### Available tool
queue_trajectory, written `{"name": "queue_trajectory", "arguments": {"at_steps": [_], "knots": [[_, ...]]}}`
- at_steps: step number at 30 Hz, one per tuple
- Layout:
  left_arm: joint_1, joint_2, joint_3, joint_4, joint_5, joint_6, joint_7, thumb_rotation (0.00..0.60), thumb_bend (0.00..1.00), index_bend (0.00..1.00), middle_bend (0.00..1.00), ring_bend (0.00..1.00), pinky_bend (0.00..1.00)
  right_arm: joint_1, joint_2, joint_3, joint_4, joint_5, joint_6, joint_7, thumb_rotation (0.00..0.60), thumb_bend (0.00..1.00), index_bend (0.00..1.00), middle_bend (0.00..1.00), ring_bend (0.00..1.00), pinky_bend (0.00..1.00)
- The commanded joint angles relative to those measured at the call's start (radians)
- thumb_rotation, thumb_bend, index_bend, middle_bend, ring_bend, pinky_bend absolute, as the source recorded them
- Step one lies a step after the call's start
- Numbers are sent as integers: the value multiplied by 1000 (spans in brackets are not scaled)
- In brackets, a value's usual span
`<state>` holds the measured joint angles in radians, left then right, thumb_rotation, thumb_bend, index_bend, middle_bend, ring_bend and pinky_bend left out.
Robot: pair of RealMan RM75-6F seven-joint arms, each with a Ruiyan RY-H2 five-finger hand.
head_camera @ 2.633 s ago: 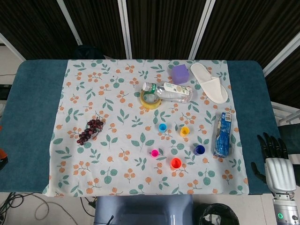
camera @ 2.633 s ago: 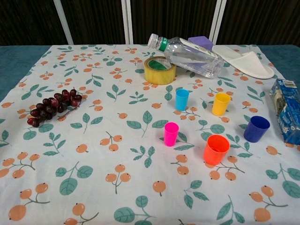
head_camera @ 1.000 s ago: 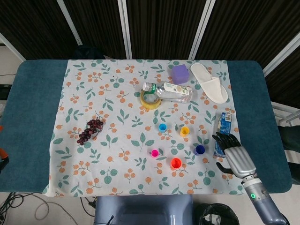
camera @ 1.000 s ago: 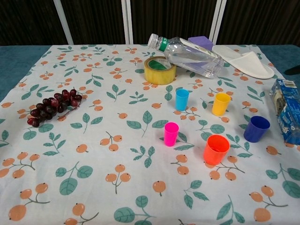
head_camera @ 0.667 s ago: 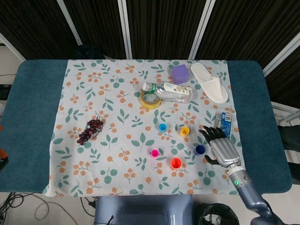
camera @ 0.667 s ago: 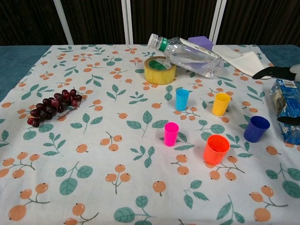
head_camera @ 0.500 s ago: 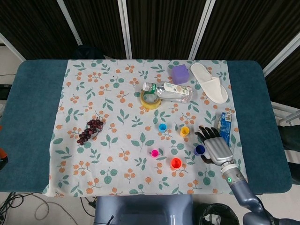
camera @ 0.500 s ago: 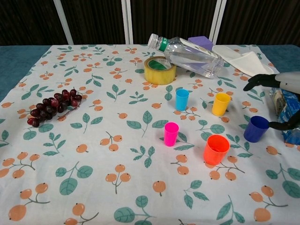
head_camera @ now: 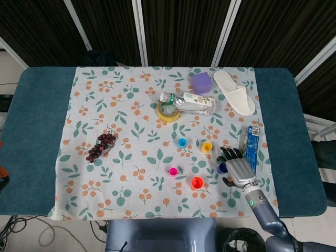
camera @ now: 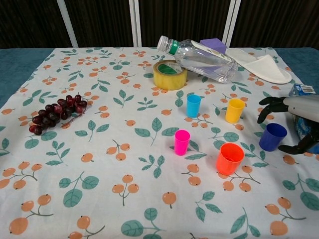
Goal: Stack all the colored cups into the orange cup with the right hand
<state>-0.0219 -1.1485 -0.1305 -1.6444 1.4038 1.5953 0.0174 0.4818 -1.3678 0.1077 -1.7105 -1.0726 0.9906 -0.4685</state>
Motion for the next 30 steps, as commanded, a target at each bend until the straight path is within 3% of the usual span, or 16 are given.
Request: {"name": "queue_trajectory", "arguments": {"at_steps": [1, 12, 30], "knots": [[0, 0, 0, 0, -2, -1, 0, 600, 762, 148, 8, 0, 0, 2, -12, 2, 15, -5, 12, 8, 600, 393, 292, 0, 0, 36], [-1, 0, 0, 1, -3, -4, 0, 600, 763, 149, 8, 0, 0, 9, -40, 0, 71, -5, 42, 11, 600, 393, 338, 0, 0, 36], [-1, 0, -1, 0, -6, -5, -1, 600, 763, 150, 8, 0, 0, 21, -41, -3, 65, -6, 58, 16, 600, 393, 467, 0, 0, 36]]}}
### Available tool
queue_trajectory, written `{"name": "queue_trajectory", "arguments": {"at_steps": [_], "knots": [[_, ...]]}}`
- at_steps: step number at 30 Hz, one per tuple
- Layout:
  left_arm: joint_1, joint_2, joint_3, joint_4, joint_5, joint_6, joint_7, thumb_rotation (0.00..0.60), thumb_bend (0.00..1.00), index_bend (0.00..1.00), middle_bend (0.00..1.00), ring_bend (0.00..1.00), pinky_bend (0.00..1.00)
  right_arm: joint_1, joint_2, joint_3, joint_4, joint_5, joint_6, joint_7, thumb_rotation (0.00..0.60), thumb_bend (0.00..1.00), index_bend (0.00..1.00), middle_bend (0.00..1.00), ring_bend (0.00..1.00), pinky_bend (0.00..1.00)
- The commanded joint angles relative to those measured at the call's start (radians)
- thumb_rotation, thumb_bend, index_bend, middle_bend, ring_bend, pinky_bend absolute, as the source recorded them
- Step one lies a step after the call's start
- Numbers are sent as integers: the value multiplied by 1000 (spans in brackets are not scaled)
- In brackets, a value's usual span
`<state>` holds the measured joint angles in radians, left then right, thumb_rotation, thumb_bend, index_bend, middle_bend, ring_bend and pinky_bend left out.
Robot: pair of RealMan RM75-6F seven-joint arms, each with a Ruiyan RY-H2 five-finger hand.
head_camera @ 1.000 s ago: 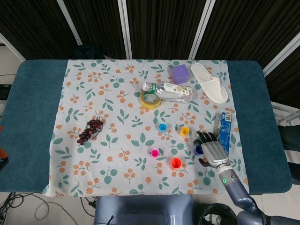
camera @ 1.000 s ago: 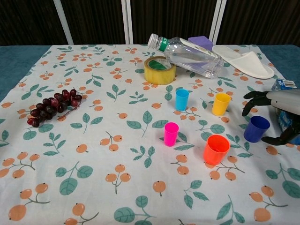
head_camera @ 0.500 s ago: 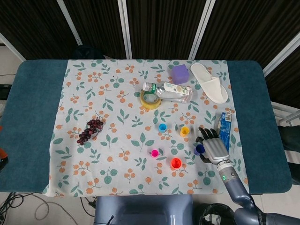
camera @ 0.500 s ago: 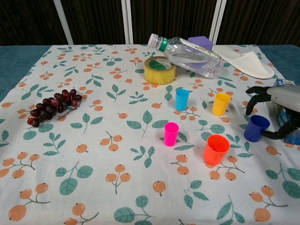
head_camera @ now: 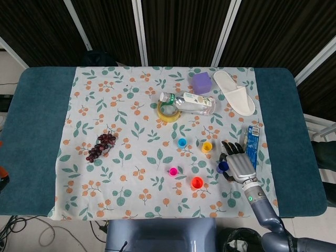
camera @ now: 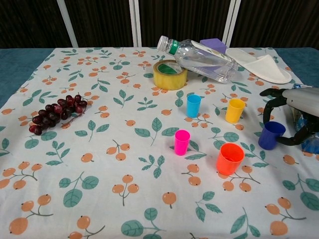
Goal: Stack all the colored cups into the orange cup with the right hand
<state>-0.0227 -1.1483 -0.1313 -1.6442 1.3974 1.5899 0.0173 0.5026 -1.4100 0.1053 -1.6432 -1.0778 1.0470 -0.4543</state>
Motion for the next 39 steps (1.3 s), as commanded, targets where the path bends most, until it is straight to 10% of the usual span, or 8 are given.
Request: {"name": "queue_trajectory", "arguments": {"at_steps": [1, 20, 39], "knots": [[0, 0, 0, 0, 0, 1, -1, 600, 763, 149, 8, 0, 0, 0, 3, 0, -5, -4, 4, 4, 600, 393, 466, 0, 0, 36], [1, -2, 1, -3, 4, 3, 3, 600, 763, 149, 8, 0, 0, -56, 148, -70, -357, -221, 160, -103, 600, 392, 466, 0, 0, 36], [1, 1, -1, -1, -1, -1, -11, 600, 762, 150, 9, 0, 0, -94, -19, -107, -304, -330, 229, -243, 600, 393, 466, 0, 0, 36]]}}
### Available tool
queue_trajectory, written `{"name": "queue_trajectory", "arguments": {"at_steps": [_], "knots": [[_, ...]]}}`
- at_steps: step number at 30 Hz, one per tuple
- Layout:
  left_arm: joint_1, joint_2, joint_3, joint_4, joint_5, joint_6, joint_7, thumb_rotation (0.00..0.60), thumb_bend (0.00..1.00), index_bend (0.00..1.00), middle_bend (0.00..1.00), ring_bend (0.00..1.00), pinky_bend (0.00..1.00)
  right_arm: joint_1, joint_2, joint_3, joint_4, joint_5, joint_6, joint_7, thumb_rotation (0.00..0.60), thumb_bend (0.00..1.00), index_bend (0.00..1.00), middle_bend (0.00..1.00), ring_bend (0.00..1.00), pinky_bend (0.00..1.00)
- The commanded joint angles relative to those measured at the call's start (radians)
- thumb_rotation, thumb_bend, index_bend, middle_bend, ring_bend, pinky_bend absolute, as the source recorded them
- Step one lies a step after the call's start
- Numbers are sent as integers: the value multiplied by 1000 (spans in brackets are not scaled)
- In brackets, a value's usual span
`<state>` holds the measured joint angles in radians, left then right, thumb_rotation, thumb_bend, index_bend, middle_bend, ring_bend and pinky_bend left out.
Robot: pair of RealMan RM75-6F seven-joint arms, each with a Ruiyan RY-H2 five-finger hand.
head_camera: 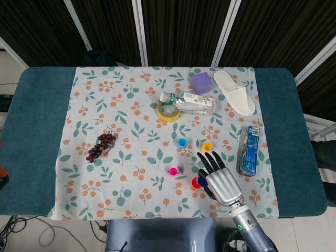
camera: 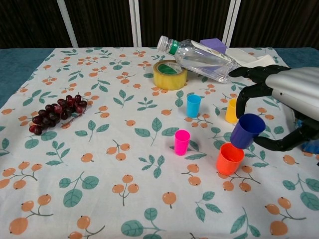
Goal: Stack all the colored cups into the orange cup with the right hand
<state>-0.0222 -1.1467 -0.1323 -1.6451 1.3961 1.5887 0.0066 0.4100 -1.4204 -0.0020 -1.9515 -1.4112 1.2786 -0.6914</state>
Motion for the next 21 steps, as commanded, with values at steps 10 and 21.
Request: {"name": "queue_trajectory", "arguments": {"at_steps": [10, 21], "knots": [[-1, -1, 0, 0, -2, -2, 0, 600, 762, 150, 8, 0, 0, 0, -27, 3, 15, 31, -28, -8, 600, 393, 466, 0, 0, 36], [1, 0, -2, 0, -2, 1, -2, 600, 762, 150, 8, 0, 0, 2, -58, 3, 36, 34, -43, -8, 600, 392, 466, 0, 0, 36]]}}
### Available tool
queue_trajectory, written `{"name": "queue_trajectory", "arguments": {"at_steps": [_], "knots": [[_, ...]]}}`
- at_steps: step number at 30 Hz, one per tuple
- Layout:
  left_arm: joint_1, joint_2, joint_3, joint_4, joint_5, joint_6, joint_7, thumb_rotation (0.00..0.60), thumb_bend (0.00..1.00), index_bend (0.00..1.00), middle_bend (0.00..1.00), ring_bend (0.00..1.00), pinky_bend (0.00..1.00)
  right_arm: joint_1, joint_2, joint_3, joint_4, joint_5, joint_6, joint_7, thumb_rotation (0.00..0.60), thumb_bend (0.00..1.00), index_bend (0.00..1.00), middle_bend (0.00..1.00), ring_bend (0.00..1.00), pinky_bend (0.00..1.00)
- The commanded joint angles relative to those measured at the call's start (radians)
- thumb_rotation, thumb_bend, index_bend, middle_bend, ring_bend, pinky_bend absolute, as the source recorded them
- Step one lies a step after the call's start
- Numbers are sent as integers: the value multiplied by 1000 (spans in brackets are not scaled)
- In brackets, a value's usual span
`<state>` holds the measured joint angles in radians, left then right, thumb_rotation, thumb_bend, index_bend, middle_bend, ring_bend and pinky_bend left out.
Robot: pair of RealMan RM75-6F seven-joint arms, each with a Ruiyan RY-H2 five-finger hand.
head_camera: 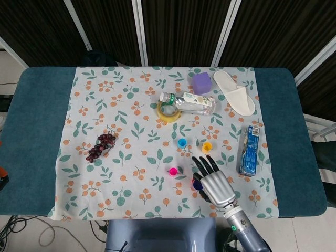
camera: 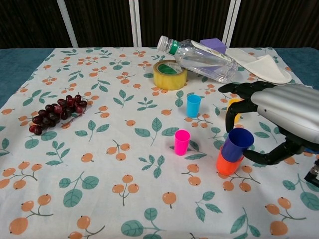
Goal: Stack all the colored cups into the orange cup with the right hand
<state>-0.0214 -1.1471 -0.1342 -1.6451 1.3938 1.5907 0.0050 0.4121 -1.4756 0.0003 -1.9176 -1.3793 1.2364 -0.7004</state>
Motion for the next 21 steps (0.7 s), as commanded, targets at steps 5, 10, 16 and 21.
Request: {"name": "queue_trajectory", "arguments": {"at_steps": [5, 10, 16, 21], "knots": [[-1, 0, 0, 1, 0, -1, 0, 600, 762, 150, 8, 0, 0, 3, -16, 10, 20, 17, -8, 6, 600, 392, 466, 0, 0, 36], [0, 1, -1, 1, -1, 0, -1, 600, 763, 150, 9, 0, 0, 9, -27, 24, 42, 34, -17, 12, 600, 392, 467, 0, 0, 36], [0, 1, -1, 1, -1, -1, 1, 600, 763, 150, 8, 0, 0, 14, -30, 28, 58, 56, -31, 11, 600, 393, 374, 0, 0, 36], [0, 1, -1, 0, -1, 1, 0, 600, 763, 150, 8, 0, 0, 18, -25, 23, 58, 80, -44, -12, 600, 393, 45, 0, 0, 36]]}}
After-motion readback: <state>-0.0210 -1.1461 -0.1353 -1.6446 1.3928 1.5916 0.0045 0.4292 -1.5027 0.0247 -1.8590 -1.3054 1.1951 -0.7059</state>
